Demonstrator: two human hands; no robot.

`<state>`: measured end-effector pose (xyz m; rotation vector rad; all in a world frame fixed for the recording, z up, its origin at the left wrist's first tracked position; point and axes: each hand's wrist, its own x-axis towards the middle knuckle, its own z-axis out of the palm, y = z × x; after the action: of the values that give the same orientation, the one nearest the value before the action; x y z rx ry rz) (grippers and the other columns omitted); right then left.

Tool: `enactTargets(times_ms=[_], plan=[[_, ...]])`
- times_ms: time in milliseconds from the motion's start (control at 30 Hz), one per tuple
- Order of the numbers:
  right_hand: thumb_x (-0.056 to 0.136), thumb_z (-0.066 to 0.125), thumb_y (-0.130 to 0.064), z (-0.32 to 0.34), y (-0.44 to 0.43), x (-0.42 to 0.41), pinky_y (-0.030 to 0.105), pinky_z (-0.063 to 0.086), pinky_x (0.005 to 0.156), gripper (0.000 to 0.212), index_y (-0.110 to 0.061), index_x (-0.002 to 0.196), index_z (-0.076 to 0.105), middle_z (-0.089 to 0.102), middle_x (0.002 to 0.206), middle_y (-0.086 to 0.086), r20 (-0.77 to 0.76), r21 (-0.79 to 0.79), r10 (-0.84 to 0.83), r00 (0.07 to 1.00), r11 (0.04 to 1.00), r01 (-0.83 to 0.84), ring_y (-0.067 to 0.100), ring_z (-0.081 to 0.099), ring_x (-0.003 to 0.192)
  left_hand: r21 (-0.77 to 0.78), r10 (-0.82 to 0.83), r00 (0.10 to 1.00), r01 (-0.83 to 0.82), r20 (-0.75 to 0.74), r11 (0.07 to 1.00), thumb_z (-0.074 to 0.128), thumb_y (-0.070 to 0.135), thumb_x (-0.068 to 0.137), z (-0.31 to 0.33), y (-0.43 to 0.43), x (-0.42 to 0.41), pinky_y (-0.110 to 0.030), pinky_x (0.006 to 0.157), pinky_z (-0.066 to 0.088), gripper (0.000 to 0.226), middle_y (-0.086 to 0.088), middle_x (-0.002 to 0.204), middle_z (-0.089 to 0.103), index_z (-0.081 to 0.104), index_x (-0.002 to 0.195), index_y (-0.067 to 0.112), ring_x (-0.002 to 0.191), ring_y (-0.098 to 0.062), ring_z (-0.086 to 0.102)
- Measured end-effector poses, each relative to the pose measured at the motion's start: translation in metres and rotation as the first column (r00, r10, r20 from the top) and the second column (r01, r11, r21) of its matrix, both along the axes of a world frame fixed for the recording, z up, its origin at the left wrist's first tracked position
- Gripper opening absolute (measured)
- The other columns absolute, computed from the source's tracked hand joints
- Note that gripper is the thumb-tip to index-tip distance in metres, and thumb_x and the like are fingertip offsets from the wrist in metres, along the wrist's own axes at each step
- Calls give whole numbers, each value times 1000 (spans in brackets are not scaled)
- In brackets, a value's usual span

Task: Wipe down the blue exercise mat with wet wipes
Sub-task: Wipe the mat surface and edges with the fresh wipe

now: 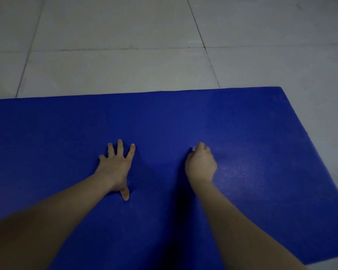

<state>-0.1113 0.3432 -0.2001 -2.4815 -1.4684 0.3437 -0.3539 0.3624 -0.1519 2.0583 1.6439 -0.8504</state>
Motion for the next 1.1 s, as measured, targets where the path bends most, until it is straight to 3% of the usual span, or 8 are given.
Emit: enactTargets(times_ms=[167, 300, 467, 633, 767, 933, 1033, 1100], plan=[[92, 59, -18, -1, -11, -95, 29, 32, 48, 6, -13, 91, 58, 61, 83, 7, 23, 16, 313, 950, 950, -313, 24, 60, 65, -10, -12, 1000, 11, -20, 1000, 96, 58, 45, 0, 0, 1, -61, 119, 23, 172, -20, 161, -30, -33, 152, 22, 151, -49, -13], [86, 69, -20, 4, -6, -87, 26, 26, 48, 13, -15, 80, 59, 60, 69, 4, 76, 51, 453, 888, 888, -457, 22, 57, 53, -22, -10, 999, 9, -37, 1000, 96, 58, 44, 1, 1, 2, -62, 118, 25, 174, -20, 160, -31, -34, 151, 21, 150, -49, -13], [100, 49, -28, 0, 7, 9, 33, 42, 57, 16, -13, 103, 53, 62, 93, 8, 66, -10, 265, 962, 964, -265, 31, 62, 75, -20, -3, 1000, 3, -21, 1000, 97, 58, 42, 0, 1, 1, -63, 118, 24, 175, -20, 160, -32, -35, 151, 22, 150, -49, -14], [104, 44, -29, 5, 5, 104, 34, 38, 57, 20, -10, 106, 49, 61, 97, 14, 166, 13, 45, 985, 999, -48, 34, 59, 76, -19, -2, 1000, 2, -12, 1000, 96, 59, 43, 0, 0, 0, -62, 119, 21, 174, -18, 160, -33, -35, 151, 24, 151, -47, -16], [106, 43, -22, 8, 12, 97, 34, 34, 59, 20, -6, 107, 55, 58, 104, 14, 165, -13, -61, 984, 998, 64, 27, 48, 70, -23, 7, 1000, -7, -10, 1000, 96, 59, 43, -1, 1, -1, -62, 120, 20, 174, -18, 160, -33, -36, 151, 25, 151, -47, -17], [93, 56, -9, 6, 22, 7, 33, 40, 58, 7, -11, 99, 59, 61, 96, 10, 117, -3, 116, 986, 993, -117, 31, 65, 70, -27, 0, 1000, -1, -23, 1000, 96, 58, 44, -1, 2, 0, -63, 119, 20, 174, -19, 160, -34, -36, 151, 24, 150, -48, -17], [71, 76, -8, 8, 19, -54, 28, 28, 50, 18, -15, 81, 61, 60, 73, 5, 132, -4, 278, 952, 960, -280, 23, 58, 50, -23, -8, 999, 7, -32, 1000, 96, 59, 44, -2, 1, 0, -62, 119, 21, 173, -20, 160, -33, -36, 151, 24, 150, -48, -17], [76, 75, -13, 9, 14, -86, 27, 26, 49, 15, -15, 81, 61, 60, 72, 3, 112, 9, 383, 917, 922, -387, 21, 54, 49, -21, -18, 999, 17, -46, 1000, 95, 60, 45, -2, 1, 0, -61, 119, 21, 173, -20, 160, -33, -36, 151, 23, 150, -48, -16]])
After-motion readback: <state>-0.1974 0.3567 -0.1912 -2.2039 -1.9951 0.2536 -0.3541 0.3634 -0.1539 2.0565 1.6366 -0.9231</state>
